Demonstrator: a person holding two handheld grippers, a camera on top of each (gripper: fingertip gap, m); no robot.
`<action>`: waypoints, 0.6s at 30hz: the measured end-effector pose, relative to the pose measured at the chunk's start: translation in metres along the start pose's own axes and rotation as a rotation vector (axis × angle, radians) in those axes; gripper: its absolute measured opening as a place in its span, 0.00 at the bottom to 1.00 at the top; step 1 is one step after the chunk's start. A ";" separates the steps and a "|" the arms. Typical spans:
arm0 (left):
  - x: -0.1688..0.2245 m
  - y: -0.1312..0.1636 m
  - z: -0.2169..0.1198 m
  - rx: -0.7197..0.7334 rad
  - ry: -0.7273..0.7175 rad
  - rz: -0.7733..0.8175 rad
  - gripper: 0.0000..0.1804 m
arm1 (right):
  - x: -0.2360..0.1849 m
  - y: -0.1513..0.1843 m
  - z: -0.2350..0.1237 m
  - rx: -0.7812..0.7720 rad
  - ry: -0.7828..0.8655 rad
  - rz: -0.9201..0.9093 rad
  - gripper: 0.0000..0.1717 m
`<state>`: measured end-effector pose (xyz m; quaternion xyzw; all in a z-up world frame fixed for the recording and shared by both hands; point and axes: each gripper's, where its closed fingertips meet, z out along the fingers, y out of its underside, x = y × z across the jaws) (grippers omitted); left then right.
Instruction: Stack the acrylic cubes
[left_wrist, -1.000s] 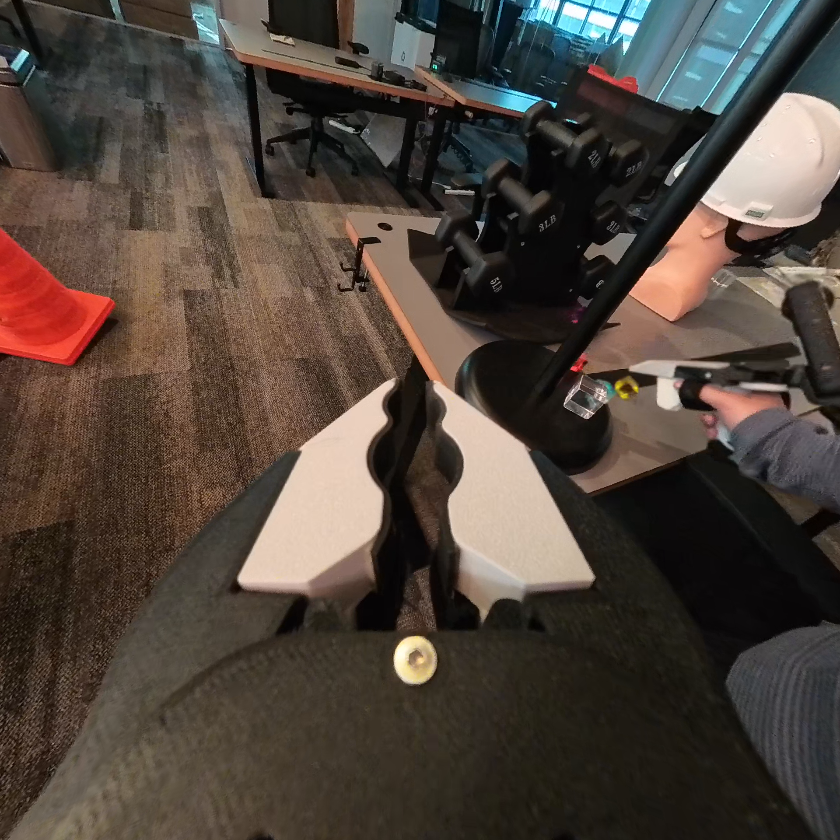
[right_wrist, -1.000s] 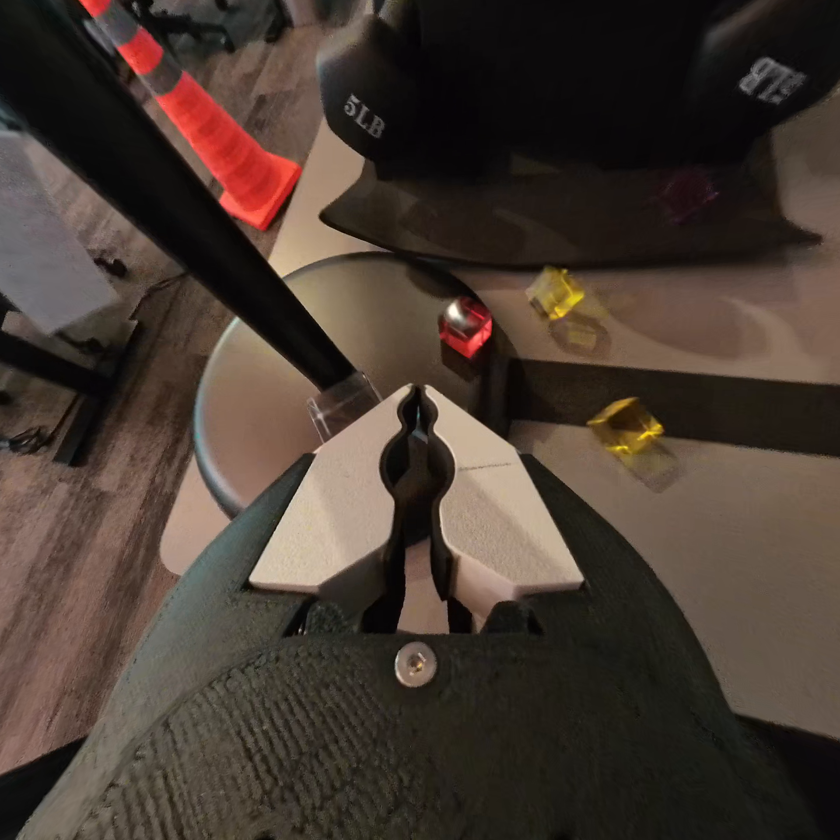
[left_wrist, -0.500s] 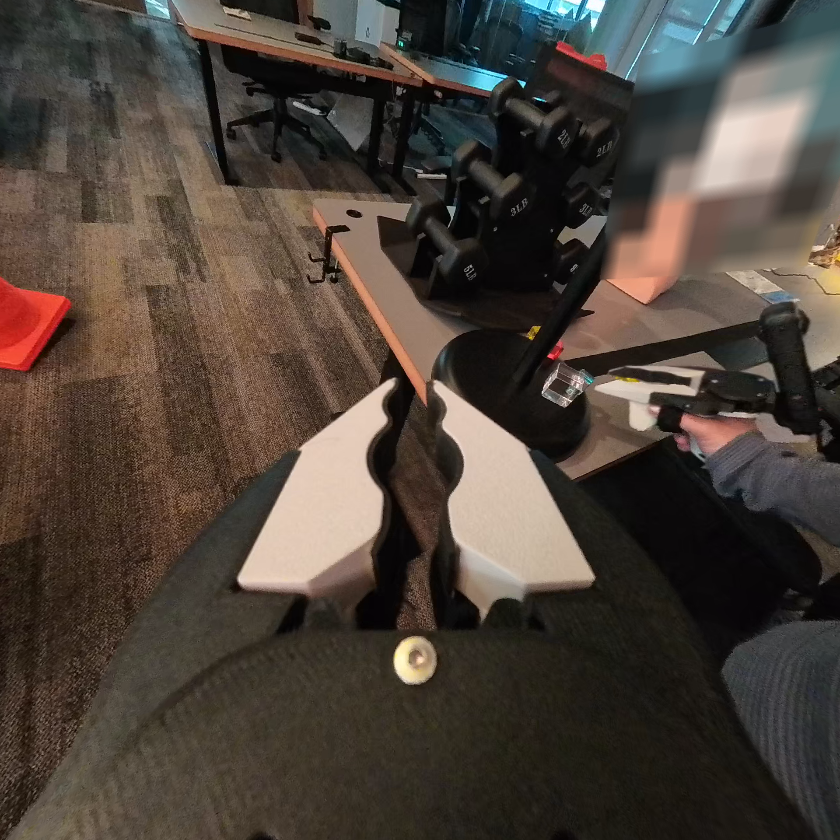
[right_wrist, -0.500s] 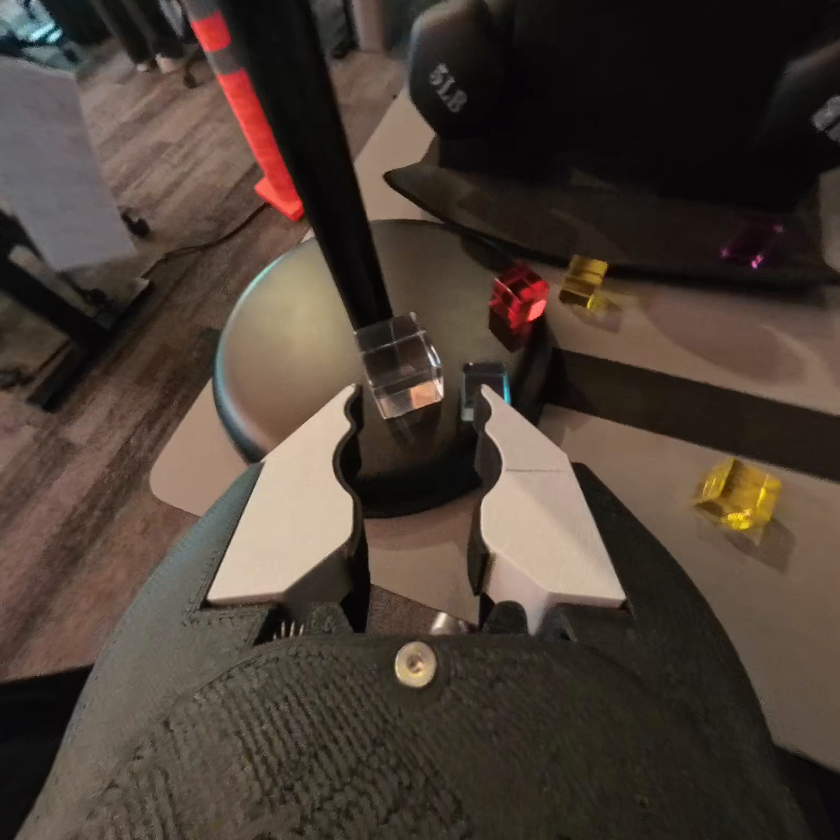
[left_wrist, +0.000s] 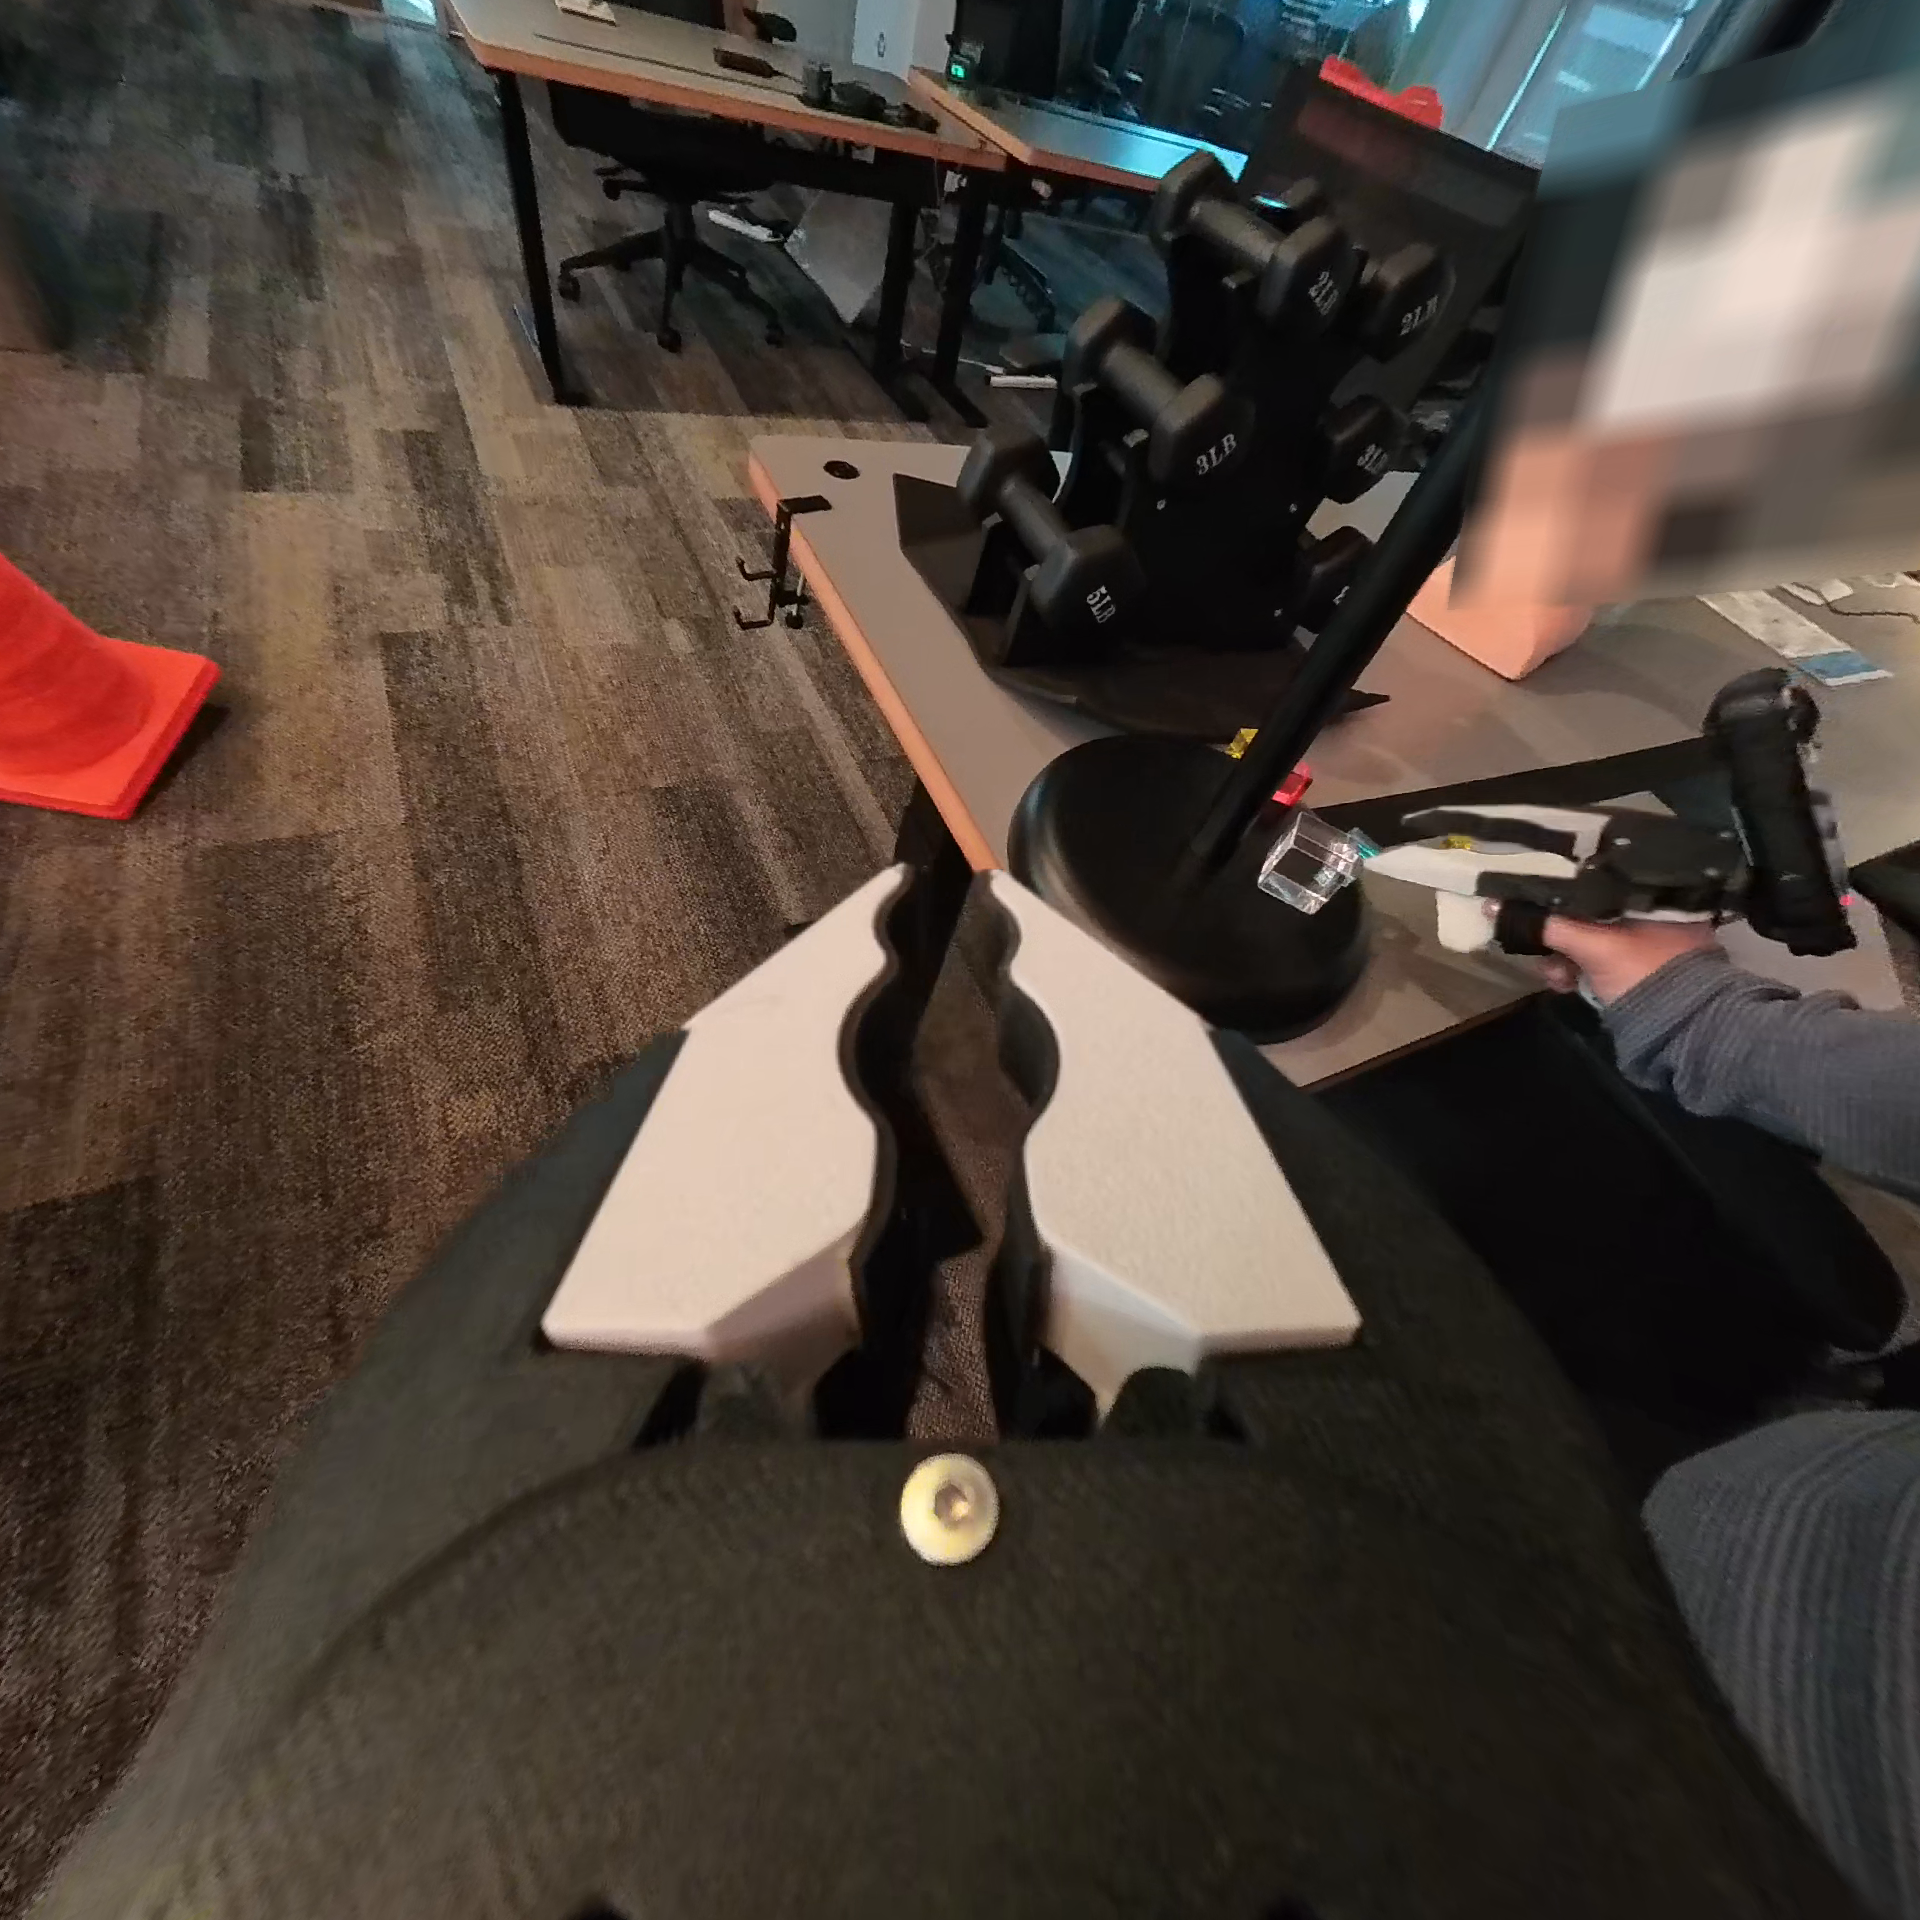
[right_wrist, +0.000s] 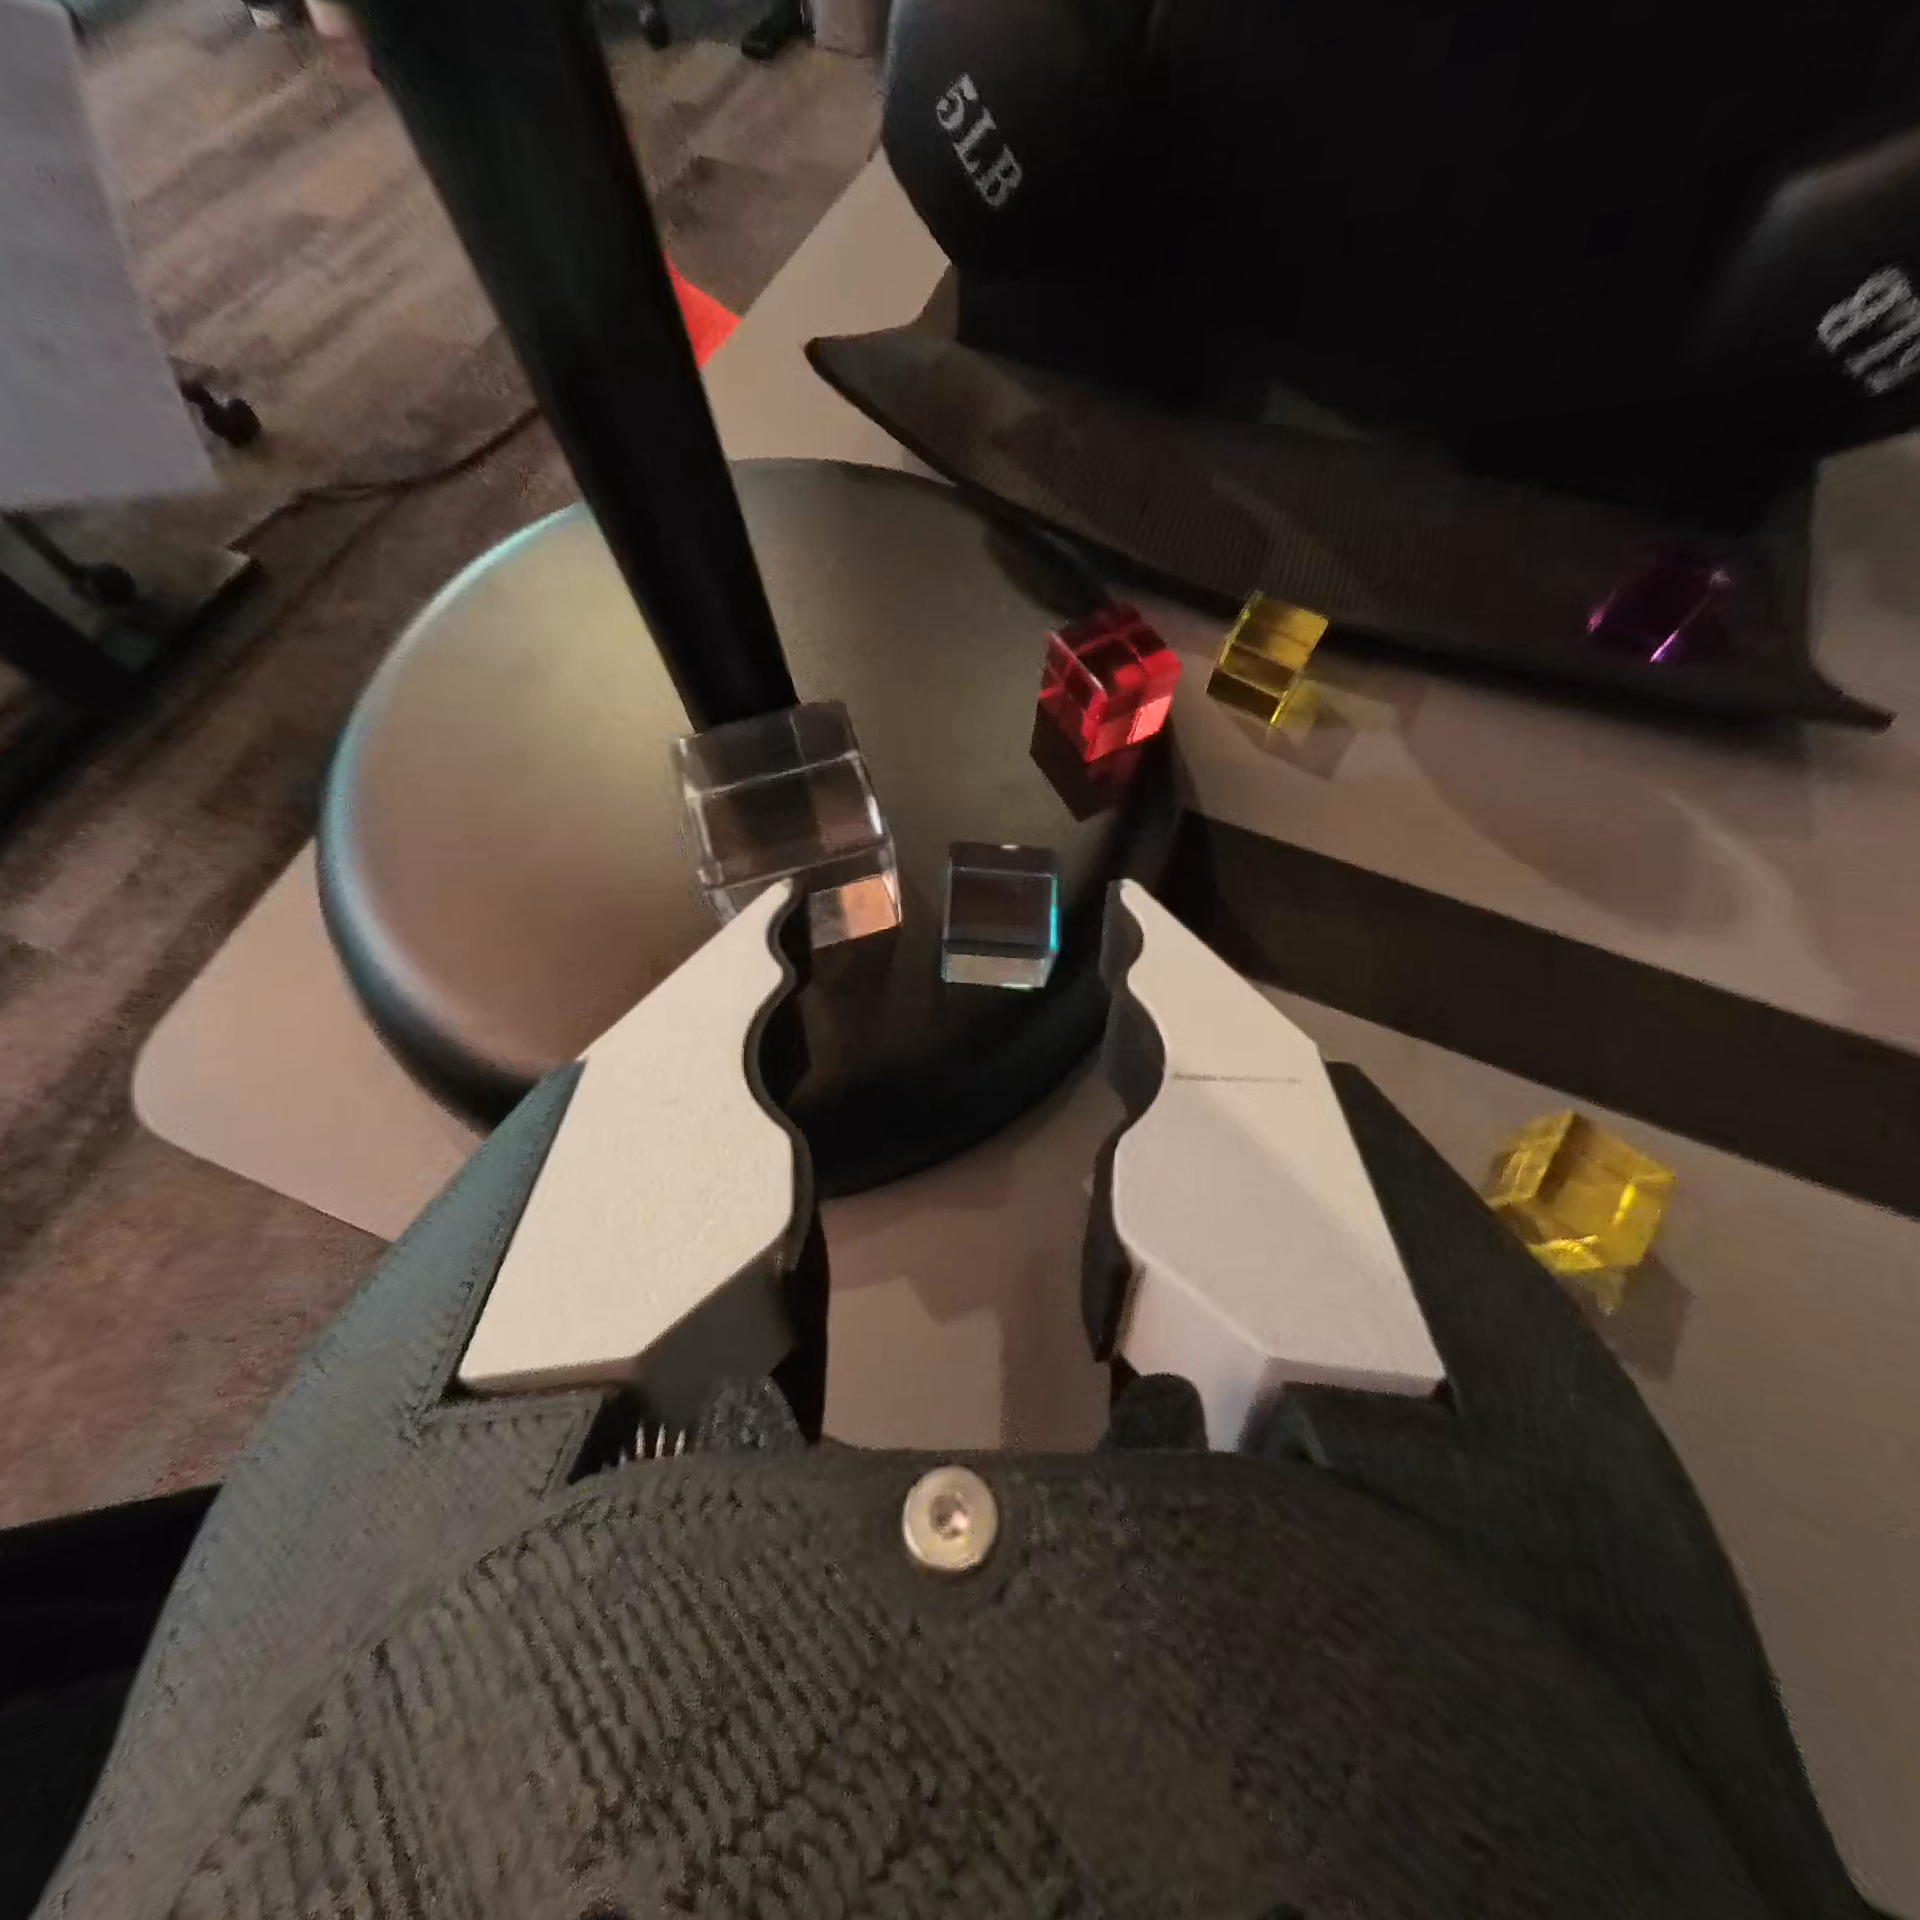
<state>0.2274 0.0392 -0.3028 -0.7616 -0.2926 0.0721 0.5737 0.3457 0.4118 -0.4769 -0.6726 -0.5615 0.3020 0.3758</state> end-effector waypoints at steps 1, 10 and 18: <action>-0.001 0.001 -0.001 0.003 -0.003 -0.007 0.05 | -0.005 -0.004 0.000 0.010 -0.017 -0.023 0.32; 0.004 0.005 -0.001 0.001 0.010 -0.041 0.05 | -0.041 0.009 0.029 -0.243 -0.165 -0.223 0.35; 0.008 0.010 -0.003 -0.008 -0.002 -0.020 0.05 | -0.052 -0.004 0.027 -0.256 -0.065 -0.135 0.25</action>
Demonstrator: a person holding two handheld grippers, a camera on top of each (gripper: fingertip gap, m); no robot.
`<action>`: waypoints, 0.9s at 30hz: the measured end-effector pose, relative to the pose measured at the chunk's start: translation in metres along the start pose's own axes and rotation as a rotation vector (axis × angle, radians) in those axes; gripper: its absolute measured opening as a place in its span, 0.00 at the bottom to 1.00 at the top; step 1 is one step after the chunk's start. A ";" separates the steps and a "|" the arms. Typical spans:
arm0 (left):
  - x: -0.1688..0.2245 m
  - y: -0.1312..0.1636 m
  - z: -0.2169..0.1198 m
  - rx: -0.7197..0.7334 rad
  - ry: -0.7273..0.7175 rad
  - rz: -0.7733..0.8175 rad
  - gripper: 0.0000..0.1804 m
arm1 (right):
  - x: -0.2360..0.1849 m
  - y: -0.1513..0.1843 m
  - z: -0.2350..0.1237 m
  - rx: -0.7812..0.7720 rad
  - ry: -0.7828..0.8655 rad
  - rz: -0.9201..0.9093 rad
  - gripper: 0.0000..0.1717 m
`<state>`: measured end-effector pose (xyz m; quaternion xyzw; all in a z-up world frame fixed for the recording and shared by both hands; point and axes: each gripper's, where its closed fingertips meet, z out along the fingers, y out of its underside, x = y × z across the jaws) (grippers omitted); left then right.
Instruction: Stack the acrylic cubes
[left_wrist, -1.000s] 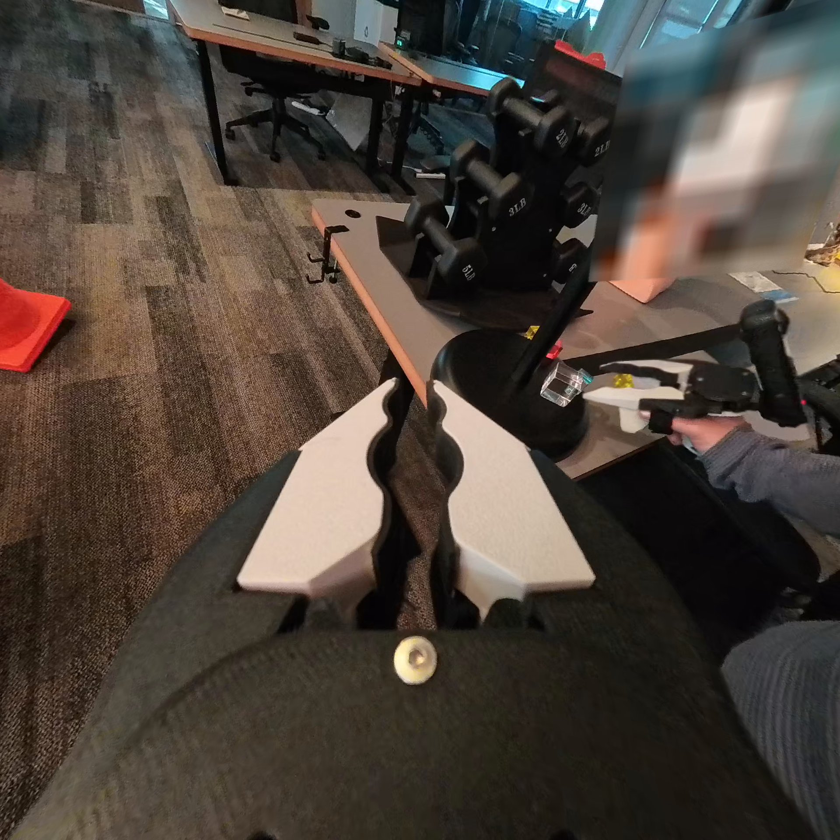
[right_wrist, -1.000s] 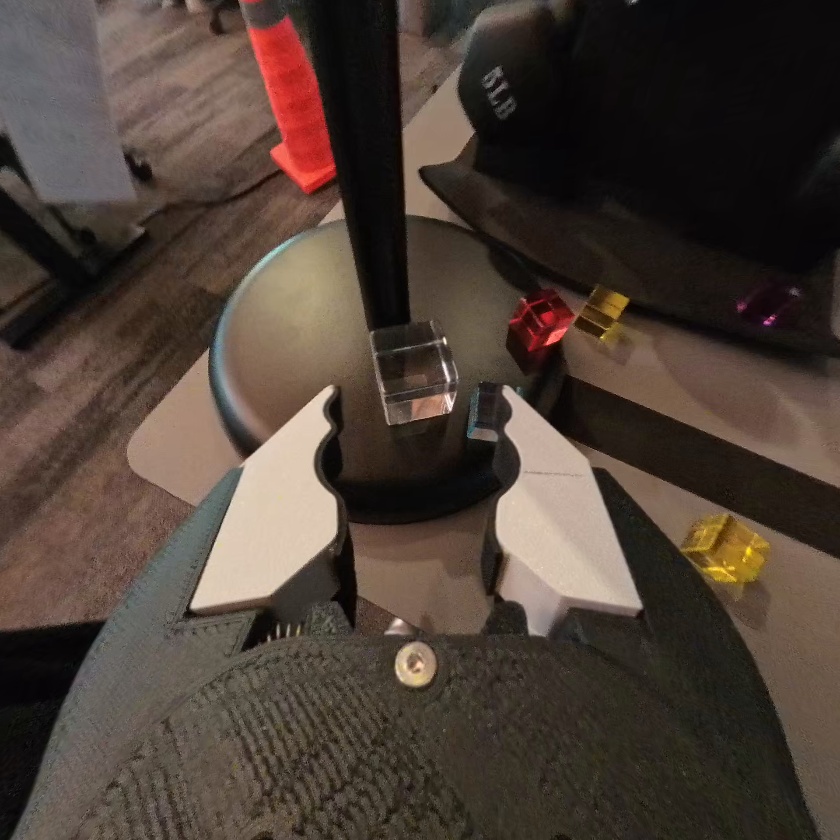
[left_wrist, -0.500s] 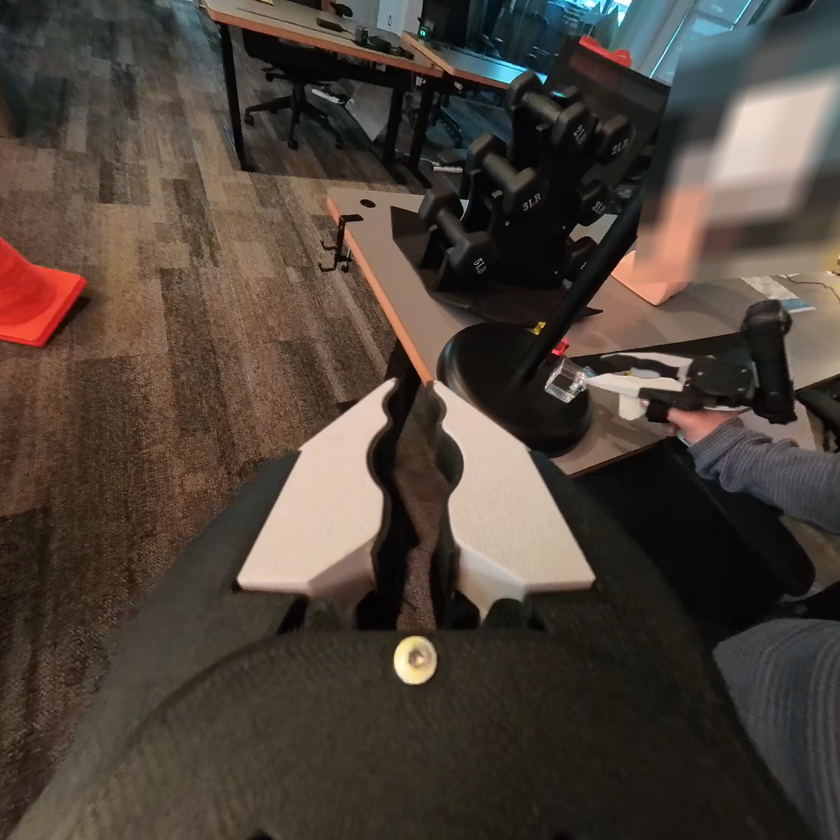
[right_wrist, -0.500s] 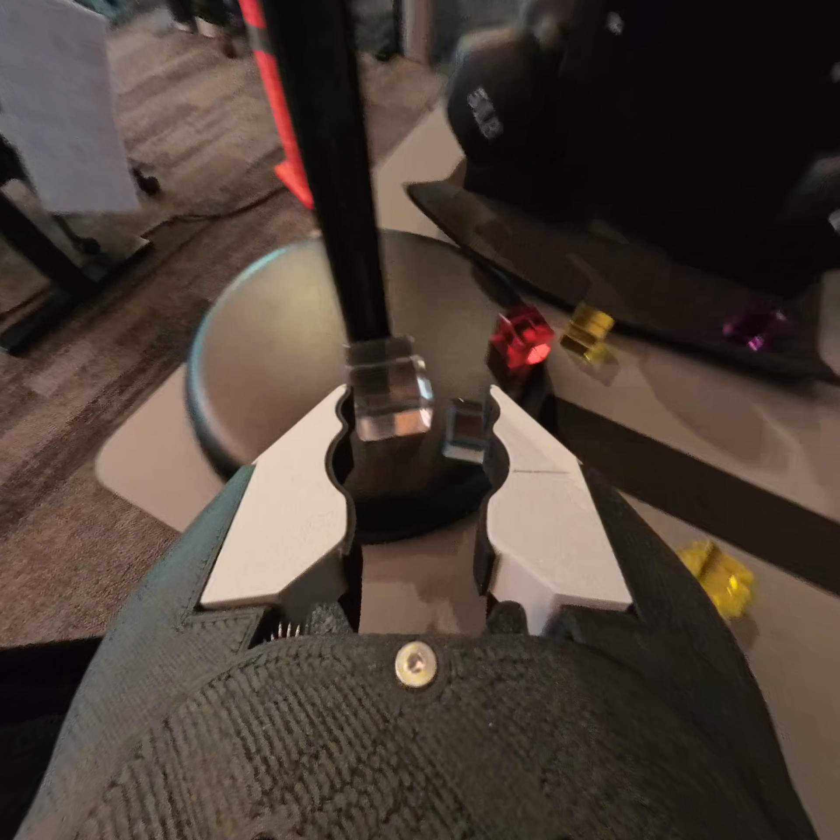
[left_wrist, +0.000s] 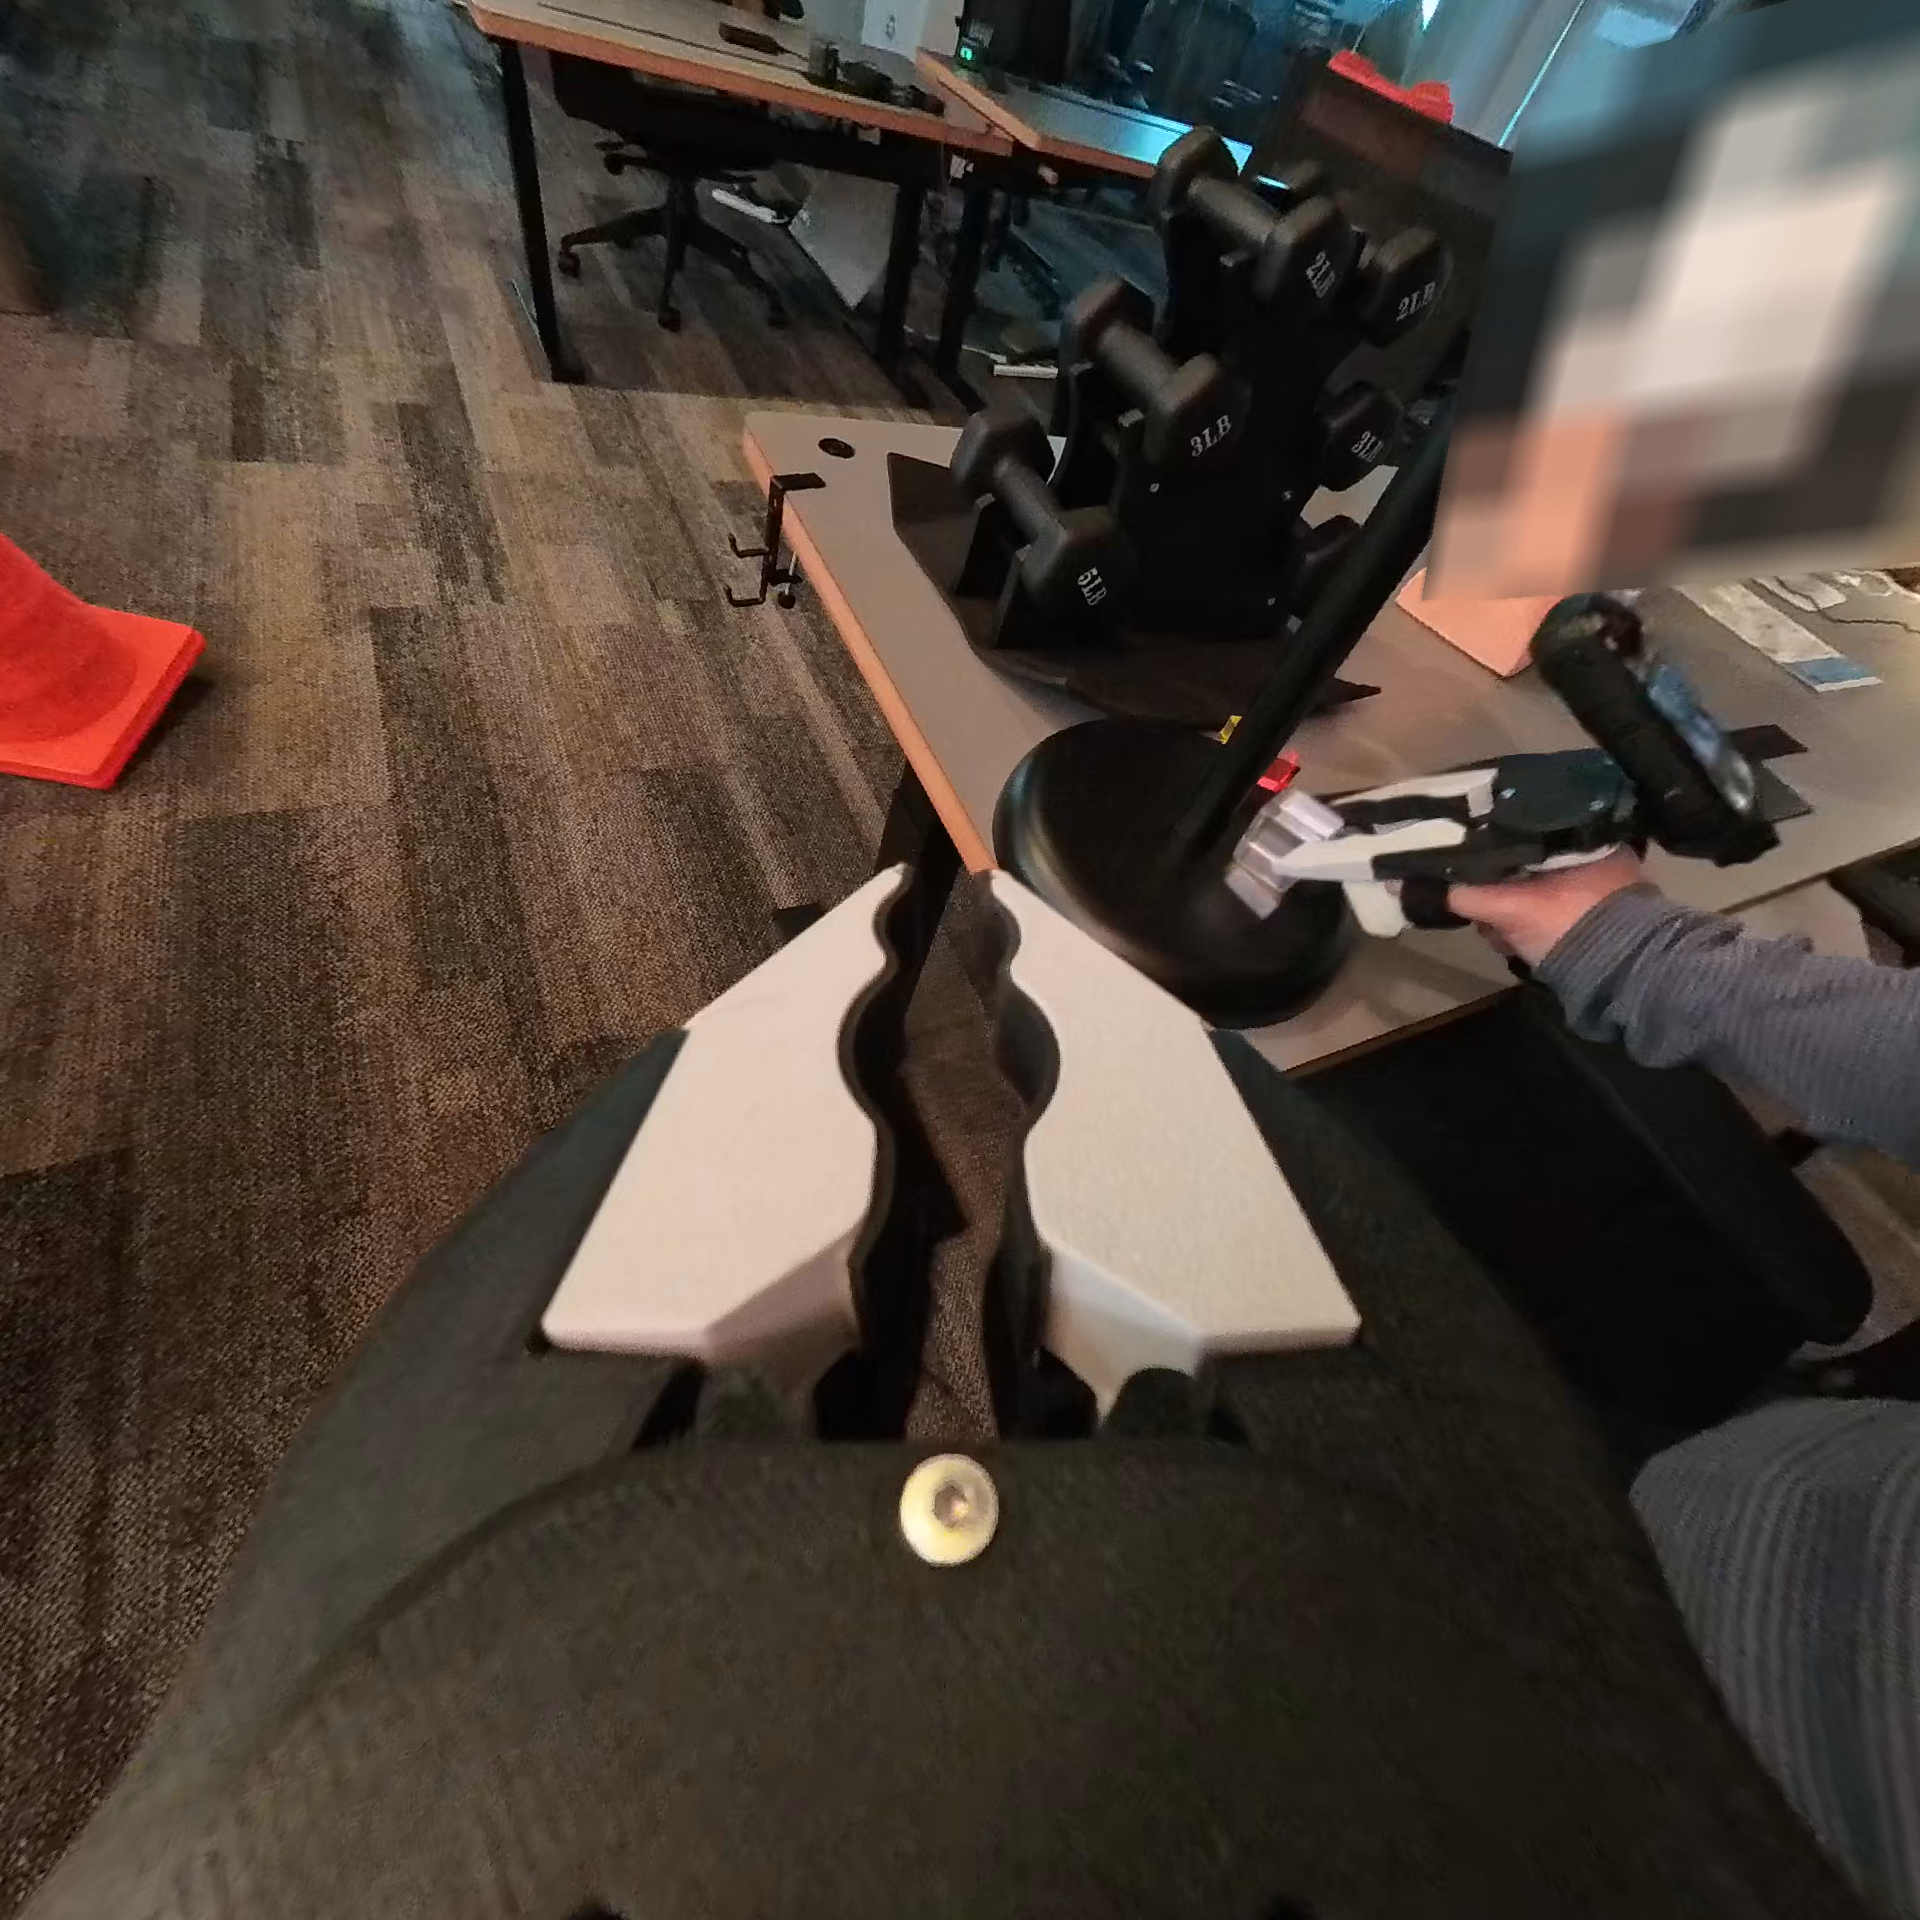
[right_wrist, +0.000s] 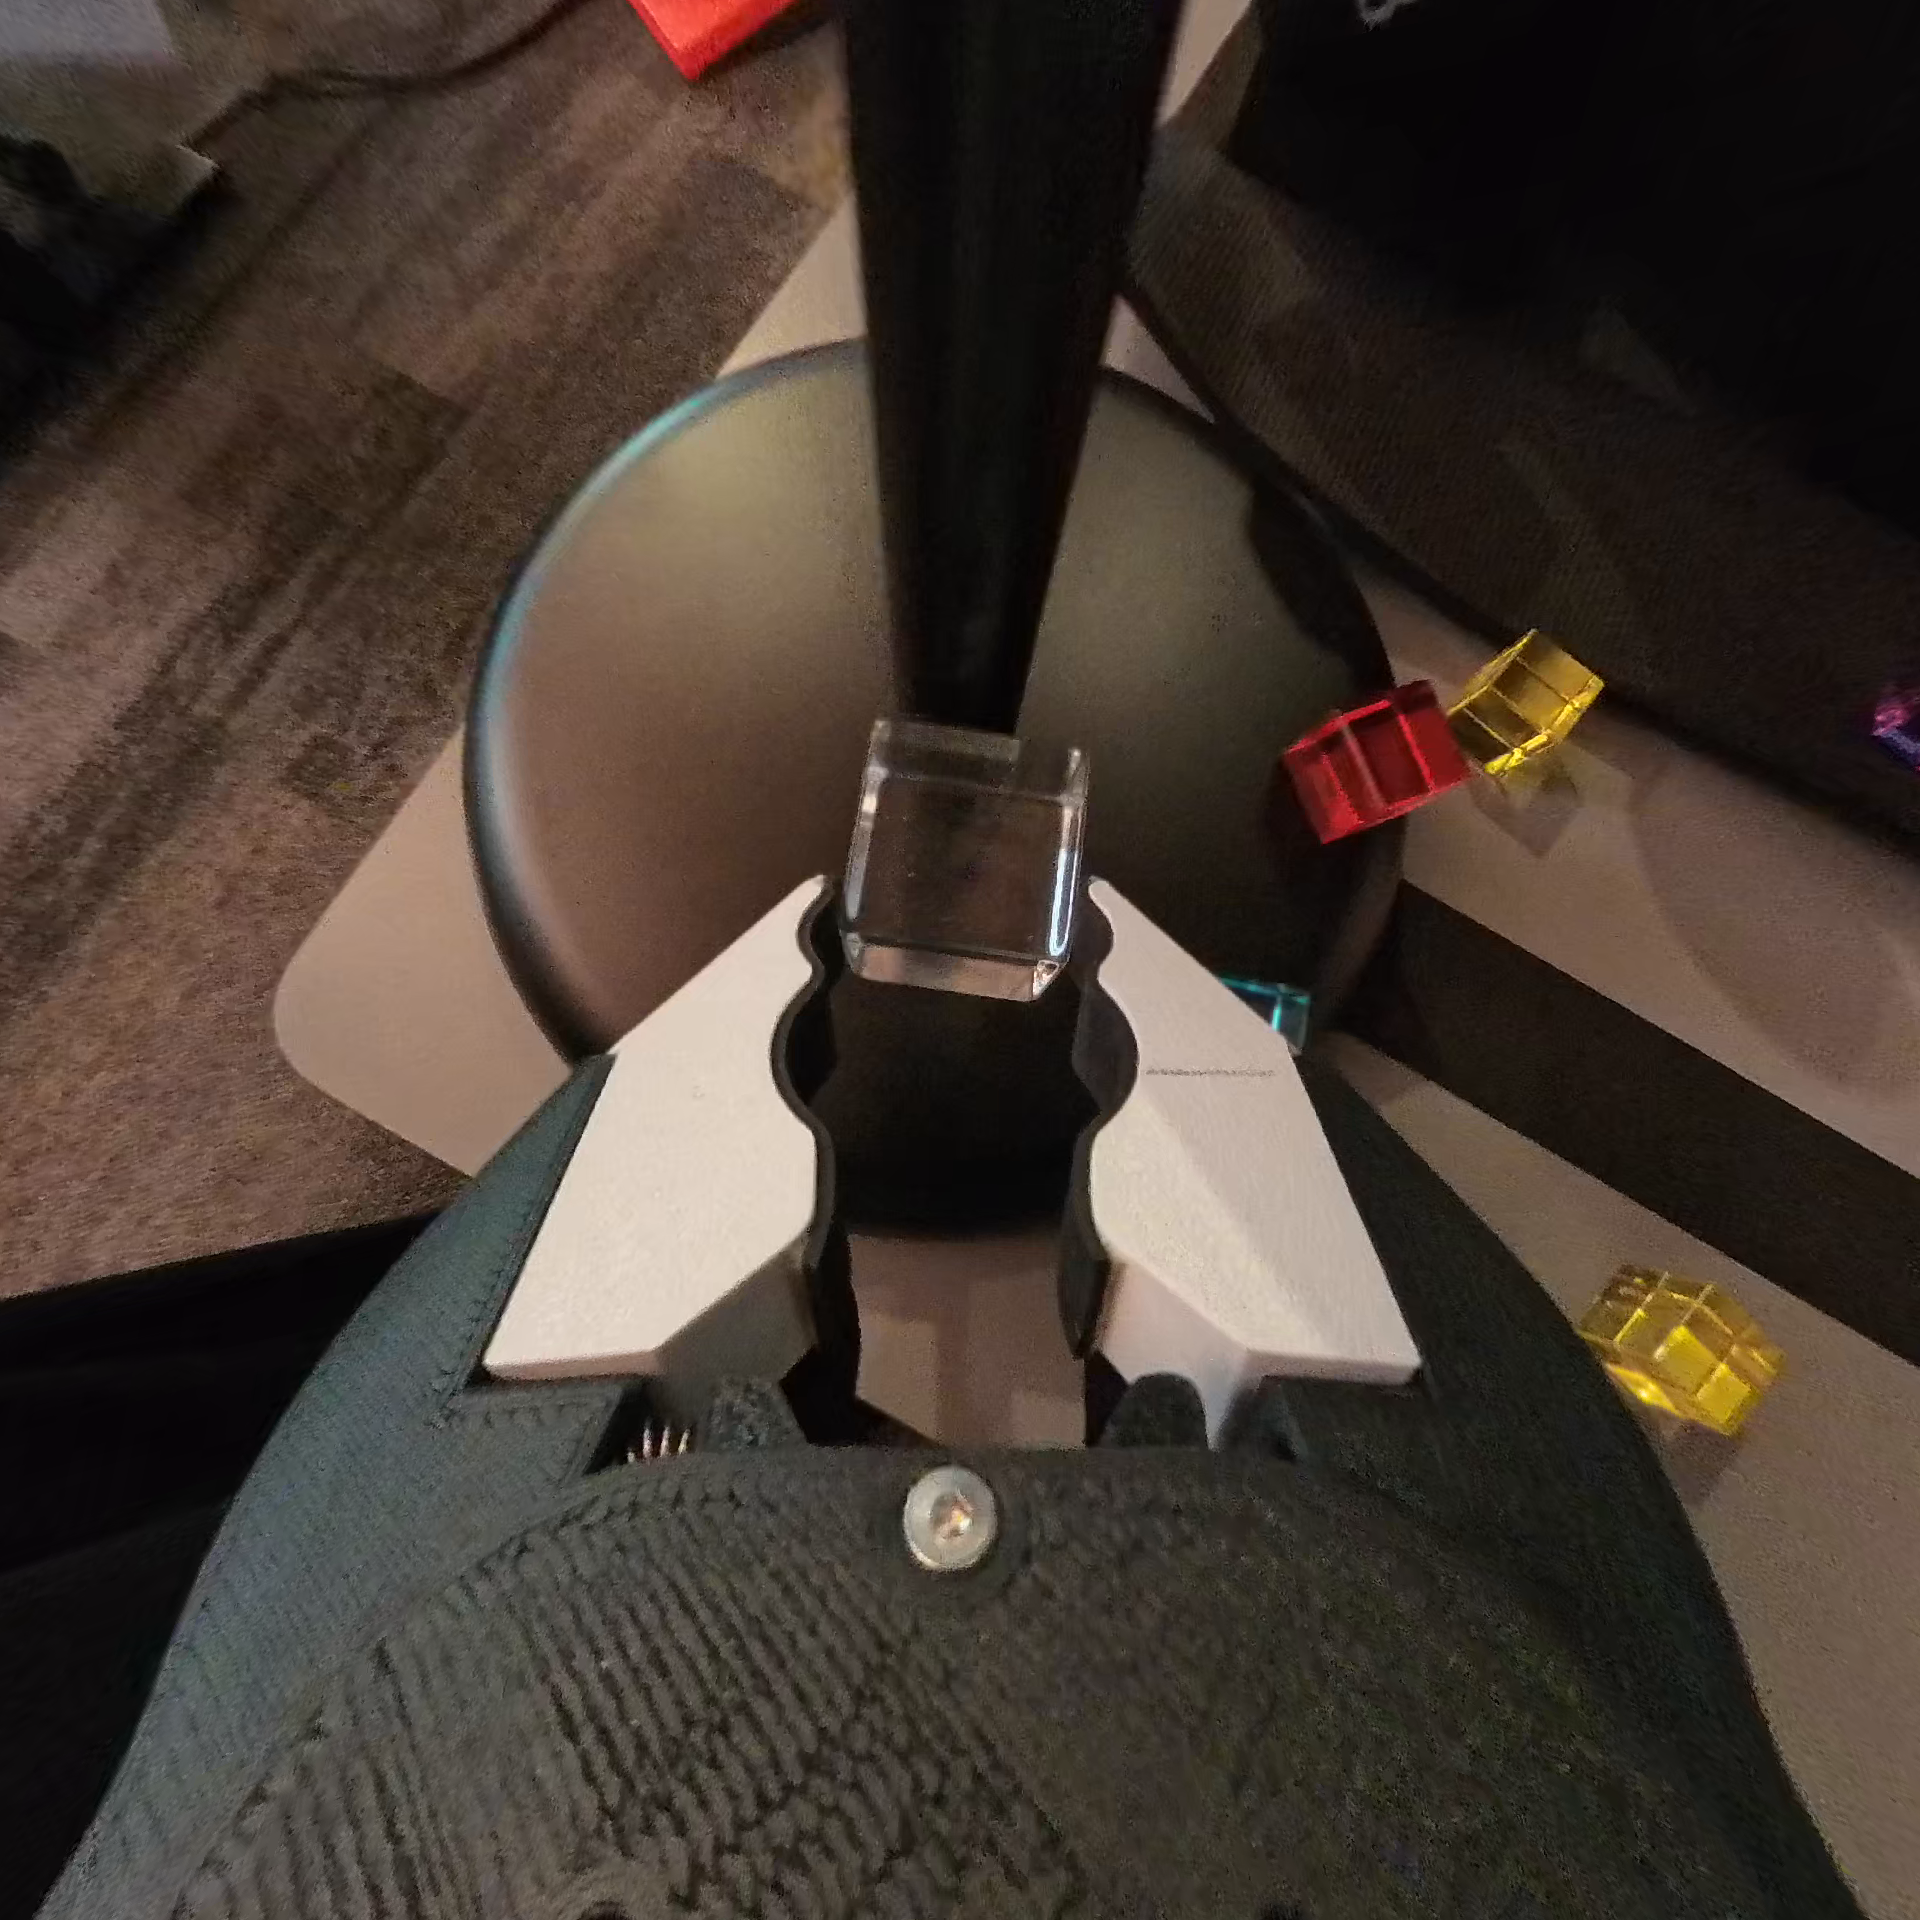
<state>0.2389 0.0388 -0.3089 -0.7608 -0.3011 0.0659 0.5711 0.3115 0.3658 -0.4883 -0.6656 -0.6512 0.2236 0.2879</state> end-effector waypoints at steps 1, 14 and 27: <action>0.000 -0.001 0.000 0.003 0.002 -0.003 0.05 | -0.003 0.005 0.002 -0.015 0.015 -0.011 0.25; 0.000 0.002 -0.004 0.002 0.003 -0.013 0.05 | 0.053 0.026 -0.026 0.181 0.189 0.199 0.36; 0.008 0.003 0.002 -0.009 0.032 0.004 0.05 | 0.057 -0.001 -0.020 0.194 0.111 0.232 0.15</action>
